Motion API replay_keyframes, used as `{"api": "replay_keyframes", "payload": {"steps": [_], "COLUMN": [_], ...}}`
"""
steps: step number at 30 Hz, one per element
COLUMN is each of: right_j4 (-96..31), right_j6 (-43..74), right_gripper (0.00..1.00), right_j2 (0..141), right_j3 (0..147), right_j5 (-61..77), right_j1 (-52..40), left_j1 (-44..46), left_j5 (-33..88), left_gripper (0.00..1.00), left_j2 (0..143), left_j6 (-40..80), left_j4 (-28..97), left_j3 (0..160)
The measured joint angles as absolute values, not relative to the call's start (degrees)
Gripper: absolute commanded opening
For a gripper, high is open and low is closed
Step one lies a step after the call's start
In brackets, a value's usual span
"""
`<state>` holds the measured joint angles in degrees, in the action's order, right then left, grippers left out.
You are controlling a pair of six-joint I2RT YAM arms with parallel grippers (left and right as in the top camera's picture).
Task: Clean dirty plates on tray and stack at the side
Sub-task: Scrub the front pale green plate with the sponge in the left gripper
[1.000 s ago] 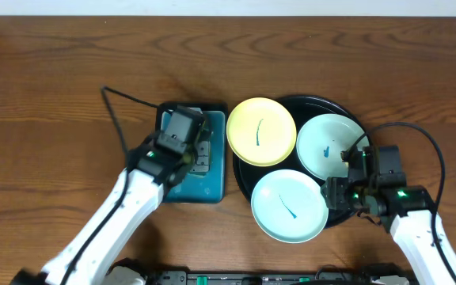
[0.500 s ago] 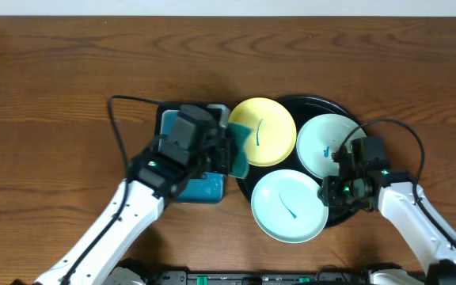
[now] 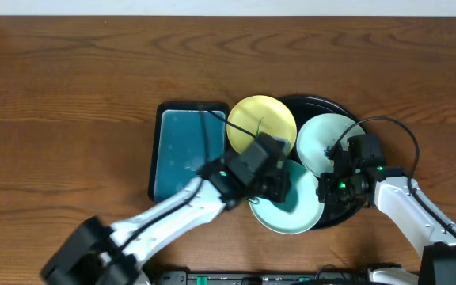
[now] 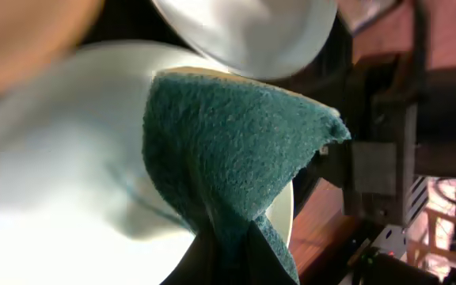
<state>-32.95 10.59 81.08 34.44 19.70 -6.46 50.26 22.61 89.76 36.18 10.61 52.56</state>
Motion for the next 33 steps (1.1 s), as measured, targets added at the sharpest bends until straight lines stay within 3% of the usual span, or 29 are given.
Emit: {"api": "replay_keyframes", "payload": {"steps": [11,21,33], "right_j4": [-32.2,-32.5,-32.4], "right_j6": [10.6,10.7,10.7], "right_gripper": [0.01,0.01,0.01], "right_j2": [81.2,81.4,81.4], "right_j3": [34.4,34.4,34.4], "right_j5": [19.6,20.6,21.0], "right_j1": [-6.5,-6.5,-6.5], "left_j1": [55.5,55.3,52.9], "left_j5": [21.9,8.9,4.1], "left_gripper": [0.07,0.08,0.07], "left_j2": [98.5,98.7,97.6], "left_j6": [43.7,48.4,55.2], "left_j4": [7.2,15.1,19.2], "left_j3": [52.7,55.3,55.5]}}
